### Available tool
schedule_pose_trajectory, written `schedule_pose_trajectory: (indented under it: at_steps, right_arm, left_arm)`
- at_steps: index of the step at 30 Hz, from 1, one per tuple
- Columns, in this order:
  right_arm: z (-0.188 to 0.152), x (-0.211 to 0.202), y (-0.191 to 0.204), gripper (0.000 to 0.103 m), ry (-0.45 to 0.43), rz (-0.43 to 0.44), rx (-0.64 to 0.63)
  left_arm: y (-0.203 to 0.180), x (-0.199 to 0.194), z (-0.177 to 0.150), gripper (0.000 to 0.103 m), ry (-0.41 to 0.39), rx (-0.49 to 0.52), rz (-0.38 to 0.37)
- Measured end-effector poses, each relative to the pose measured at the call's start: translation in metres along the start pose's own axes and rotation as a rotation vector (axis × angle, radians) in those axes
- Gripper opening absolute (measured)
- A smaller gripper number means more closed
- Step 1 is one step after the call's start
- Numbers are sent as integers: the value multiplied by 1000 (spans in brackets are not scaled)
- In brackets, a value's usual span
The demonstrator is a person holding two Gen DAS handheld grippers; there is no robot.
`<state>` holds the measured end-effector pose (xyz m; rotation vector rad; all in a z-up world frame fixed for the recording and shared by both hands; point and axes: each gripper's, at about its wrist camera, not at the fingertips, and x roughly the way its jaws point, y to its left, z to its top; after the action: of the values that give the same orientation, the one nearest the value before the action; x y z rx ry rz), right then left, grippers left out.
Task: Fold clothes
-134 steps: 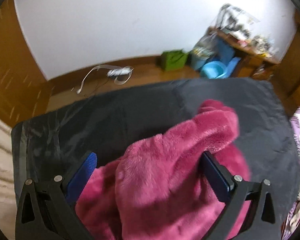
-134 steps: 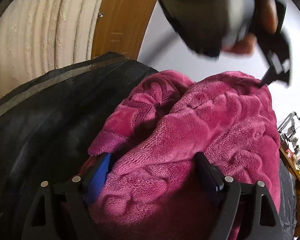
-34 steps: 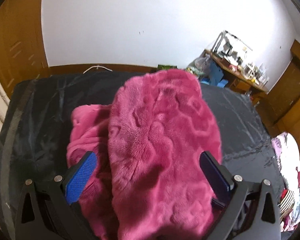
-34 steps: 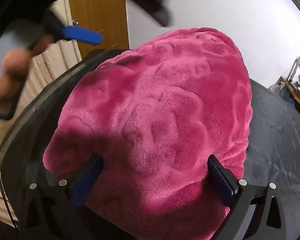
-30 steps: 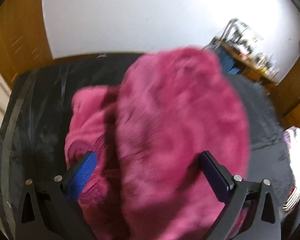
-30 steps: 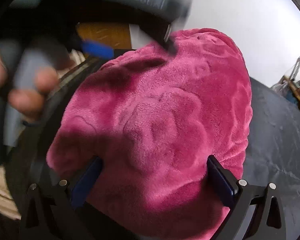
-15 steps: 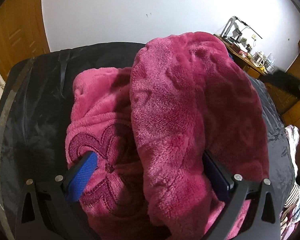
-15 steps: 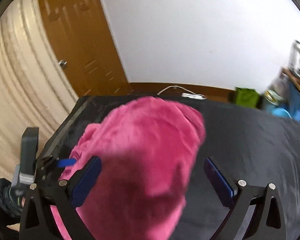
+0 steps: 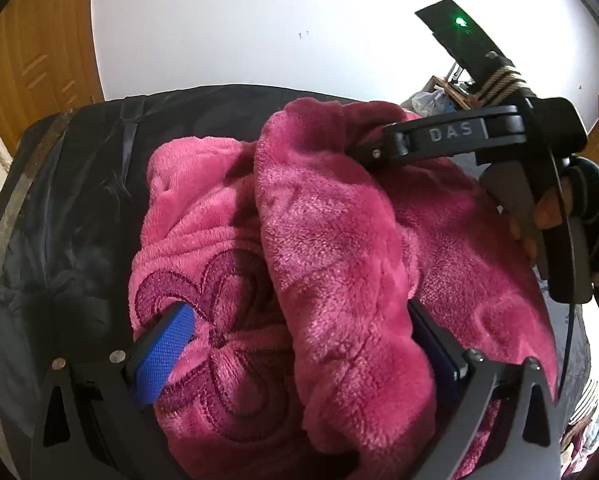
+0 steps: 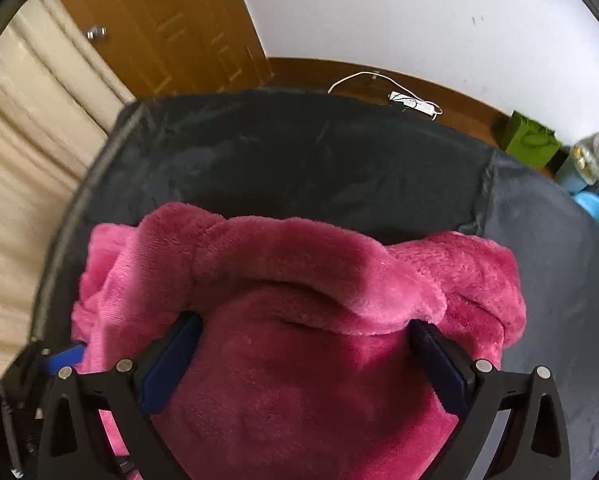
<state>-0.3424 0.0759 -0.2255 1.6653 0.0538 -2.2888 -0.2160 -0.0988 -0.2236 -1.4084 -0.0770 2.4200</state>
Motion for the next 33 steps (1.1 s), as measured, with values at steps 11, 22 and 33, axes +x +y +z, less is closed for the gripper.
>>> schedule_pose_trajectory:
  at_steps: [11,22,33]
  right_arm:
    - [-49,-74,5,103,-266,-17,55]
    - [-164,-97,68,103,-271,-111,-63]
    - [-175,-53,74,103,-230,-142,-13]
  left_arm:
    - [14,-18,13,103,21,-53,-54]
    - [25,-12,9,103,28,-41,39]
    - [44,5,2,103,68,-127,-53]
